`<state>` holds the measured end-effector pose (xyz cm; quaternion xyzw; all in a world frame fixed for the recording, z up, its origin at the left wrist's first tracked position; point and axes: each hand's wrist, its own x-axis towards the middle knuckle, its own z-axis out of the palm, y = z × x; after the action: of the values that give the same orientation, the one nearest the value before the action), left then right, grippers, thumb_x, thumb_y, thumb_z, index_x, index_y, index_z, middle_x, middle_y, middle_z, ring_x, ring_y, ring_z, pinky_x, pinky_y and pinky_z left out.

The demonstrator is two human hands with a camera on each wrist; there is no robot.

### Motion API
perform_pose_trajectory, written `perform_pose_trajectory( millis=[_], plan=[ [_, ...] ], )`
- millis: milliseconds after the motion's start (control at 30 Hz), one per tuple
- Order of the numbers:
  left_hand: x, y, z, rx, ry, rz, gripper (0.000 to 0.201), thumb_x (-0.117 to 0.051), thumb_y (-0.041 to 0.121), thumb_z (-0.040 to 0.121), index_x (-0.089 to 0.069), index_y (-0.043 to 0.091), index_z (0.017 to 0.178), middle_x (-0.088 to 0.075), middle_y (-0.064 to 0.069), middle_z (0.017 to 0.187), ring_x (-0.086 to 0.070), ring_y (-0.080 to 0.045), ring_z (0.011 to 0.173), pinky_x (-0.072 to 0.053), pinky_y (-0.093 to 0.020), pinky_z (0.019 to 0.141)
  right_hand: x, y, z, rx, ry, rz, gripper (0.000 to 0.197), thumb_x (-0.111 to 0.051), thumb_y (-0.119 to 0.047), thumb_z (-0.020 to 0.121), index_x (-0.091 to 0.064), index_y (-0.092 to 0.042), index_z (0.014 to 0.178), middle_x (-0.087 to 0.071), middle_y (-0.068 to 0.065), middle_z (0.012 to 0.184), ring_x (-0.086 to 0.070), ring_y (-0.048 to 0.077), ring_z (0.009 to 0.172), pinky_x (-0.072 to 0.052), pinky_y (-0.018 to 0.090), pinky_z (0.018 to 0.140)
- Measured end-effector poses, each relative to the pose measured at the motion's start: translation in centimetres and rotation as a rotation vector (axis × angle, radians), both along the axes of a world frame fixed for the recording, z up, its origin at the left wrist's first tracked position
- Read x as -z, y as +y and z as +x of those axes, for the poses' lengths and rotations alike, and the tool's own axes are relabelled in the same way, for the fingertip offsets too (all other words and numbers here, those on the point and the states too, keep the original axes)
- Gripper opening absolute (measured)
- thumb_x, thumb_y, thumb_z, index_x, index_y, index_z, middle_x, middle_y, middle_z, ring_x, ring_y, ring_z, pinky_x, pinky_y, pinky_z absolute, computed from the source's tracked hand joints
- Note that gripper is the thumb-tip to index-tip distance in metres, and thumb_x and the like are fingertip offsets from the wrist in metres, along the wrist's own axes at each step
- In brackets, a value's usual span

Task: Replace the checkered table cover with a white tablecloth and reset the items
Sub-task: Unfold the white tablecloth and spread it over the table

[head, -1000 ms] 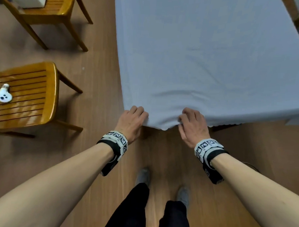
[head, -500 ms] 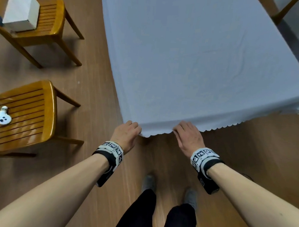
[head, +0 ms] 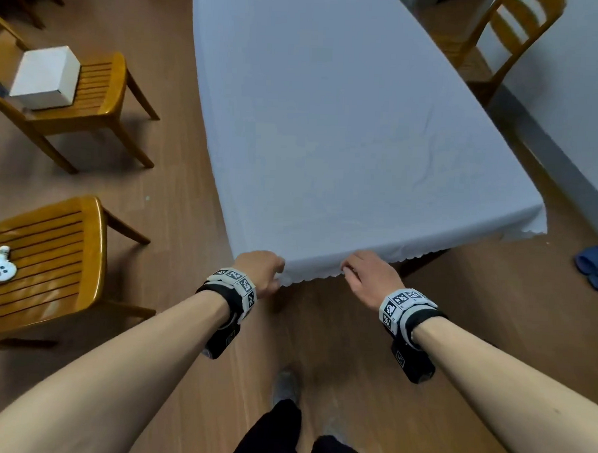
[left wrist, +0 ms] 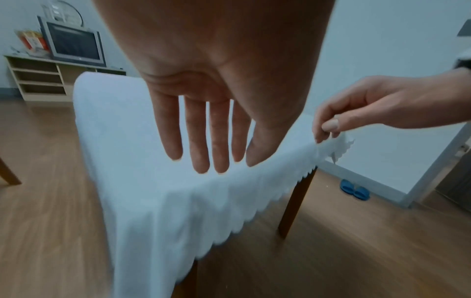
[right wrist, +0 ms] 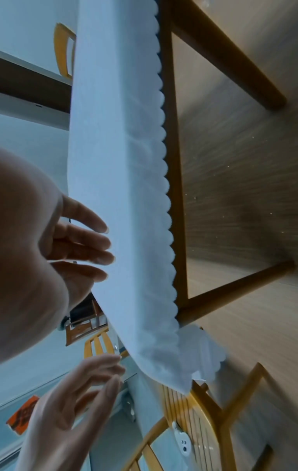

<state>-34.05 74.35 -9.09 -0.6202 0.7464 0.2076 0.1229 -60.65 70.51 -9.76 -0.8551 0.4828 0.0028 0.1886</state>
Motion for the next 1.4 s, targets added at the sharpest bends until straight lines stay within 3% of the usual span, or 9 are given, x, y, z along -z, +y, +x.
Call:
perform_pose_trajectory(
  millis=[200, 400, 700, 967, 1400],
  plan=[
    [-7.0, -1.7, -2.8, -0.063, 0.018, -0.151, 0.034, -0.054, 0.035, 0.091, -0.06, 0.025, 0.122, -0.065, 0.006, 0.11, -0.061, -0.019, 0.1, -0.045, -0.03, 0.074, -5.1, -0.3, -2.7, -0.012, -0.005, -0.02, 0.023, -0.042, -0.029, 0.101, -0.06, -0.023, 0.113, -0.058, -0.008, 0.11, -0.049, 0.013, 0.107, -0.048, 0.032, 0.089],
    [-12.7, 1.6, -4.4, -0.151, -0.01, -0.193, 0.031, -0.055, 0.036, 0.09, -0.061, 0.025, 0.118, -0.066, 0.008, 0.108, -0.062, -0.017, 0.096, -0.044, -0.029, 0.071, -9.0, 1.0, -4.5, -0.08, 0.01, -0.034, 0.022, -0.042, -0.028, 0.101, -0.059, -0.024, 0.115, -0.056, -0.006, 0.114, -0.05, 0.015, 0.11, -0.048, 0.033, 0.09],
    [-15.8, 6.6, -1.1, -0.285, -0.103, -0.117, 0.033, -0.057, 0.037, 0.087, -0.061, 0.027, 0.118, -0.066, 0.008, 0.109, -0.062, -0.017, 0.096, -0.047, -0.029, 0.072, -13.6, 2.1, -2.7, -0.158, 0.034, -0.021, 0.025, -0.044, -0.025, 0.099, -0.058, -0.024, 0.119, -0.055, -0.004, 0.117, -0.05, 0.015, 0.111, -0.047, 0.034, 0.089],
    [-17.6, 4.5, 7.1, -0.316, -0.05, -0.193, 0.034, -0.057, 0.042, 0.088, -0.062, 0.027, 0.118, -0.066, 0.006, 0.112, -0.062, -0.019, 0.096, -0.049, -0.03, 0.075, -15.8, -0.8, 5.4, -0.1, 0.105, -0.043, 0.027, -0.045, -0.024, 0.098, -0.06, -0.023, 0.121, -0.055, -0.002, 0.125, -0.049, 0.017, 0.117, -0.048, 0.037, 0.092],
    [-18.3, -1.8, 28.9, -0.248, -0.003, -0.187, 0.029, -0.055, 0.044, 0.088, -0.061, 0.029, 0.112, -0.066, 0.006, 0.104, -0.063, -0.018, 0.091, -0.054, -0.033, 0.077, -15.8, -5.4, 25.6, 0.017, 0.206, 0.017, 0.028, -0.048, -0.024, 0.093, -0.062, -0.024, 0.118, -0.054, -0.002, 0.127, -0.05, 0.017, 0.117, -0.047, 0.037, 0.092]
  ],
)
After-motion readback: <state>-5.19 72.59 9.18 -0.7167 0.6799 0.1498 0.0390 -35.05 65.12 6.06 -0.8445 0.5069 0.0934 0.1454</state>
